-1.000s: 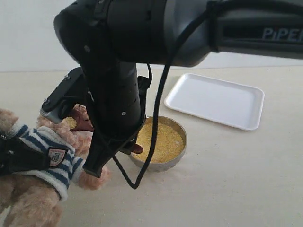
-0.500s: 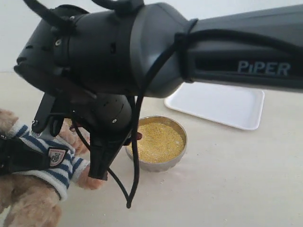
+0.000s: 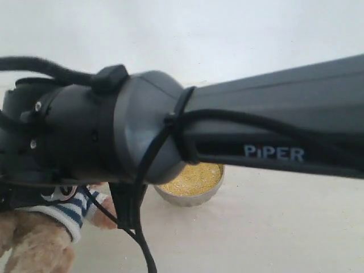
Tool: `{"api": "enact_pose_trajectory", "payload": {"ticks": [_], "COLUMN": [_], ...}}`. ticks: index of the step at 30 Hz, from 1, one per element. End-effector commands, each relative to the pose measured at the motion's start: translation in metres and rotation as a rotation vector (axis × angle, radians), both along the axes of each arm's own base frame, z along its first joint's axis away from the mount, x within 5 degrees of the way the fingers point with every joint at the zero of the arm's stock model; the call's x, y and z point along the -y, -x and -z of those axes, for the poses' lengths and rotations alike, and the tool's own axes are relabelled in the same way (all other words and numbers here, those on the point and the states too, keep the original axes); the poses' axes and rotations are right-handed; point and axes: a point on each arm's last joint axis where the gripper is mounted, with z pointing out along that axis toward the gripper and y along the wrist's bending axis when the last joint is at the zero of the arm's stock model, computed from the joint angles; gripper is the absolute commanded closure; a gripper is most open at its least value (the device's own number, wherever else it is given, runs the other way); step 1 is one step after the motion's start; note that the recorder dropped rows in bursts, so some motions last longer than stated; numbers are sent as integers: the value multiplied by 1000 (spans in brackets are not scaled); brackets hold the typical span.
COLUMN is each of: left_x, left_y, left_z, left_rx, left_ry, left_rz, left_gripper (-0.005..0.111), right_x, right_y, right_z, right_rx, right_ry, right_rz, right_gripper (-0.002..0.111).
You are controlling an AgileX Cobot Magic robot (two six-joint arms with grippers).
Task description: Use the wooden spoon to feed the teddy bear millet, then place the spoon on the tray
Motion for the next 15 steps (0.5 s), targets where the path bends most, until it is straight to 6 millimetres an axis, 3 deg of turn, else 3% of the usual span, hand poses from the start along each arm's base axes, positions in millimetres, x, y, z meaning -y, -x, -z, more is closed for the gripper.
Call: {"api": "enact_pose_trajectory", "payload": {"ticks": [1,9,15], "left_x": [1,1,1], "left_y": [0,0,0], "left_z": [-1,-1,-1], "left_rx": [0,0,0], "left_ry": [17,17,17], "left_rz": [-1,-1,-1], "left_gripper": [100,100,100], "right_x": [6,3,-6], "right_y": [2,5,12], "right_z": [9,7,-4], "right_rx": [35,101,246], "right_ry": [40,49,65], "right_rz": [-1,-27,-108], "right_gripper": [99,99,99]}}
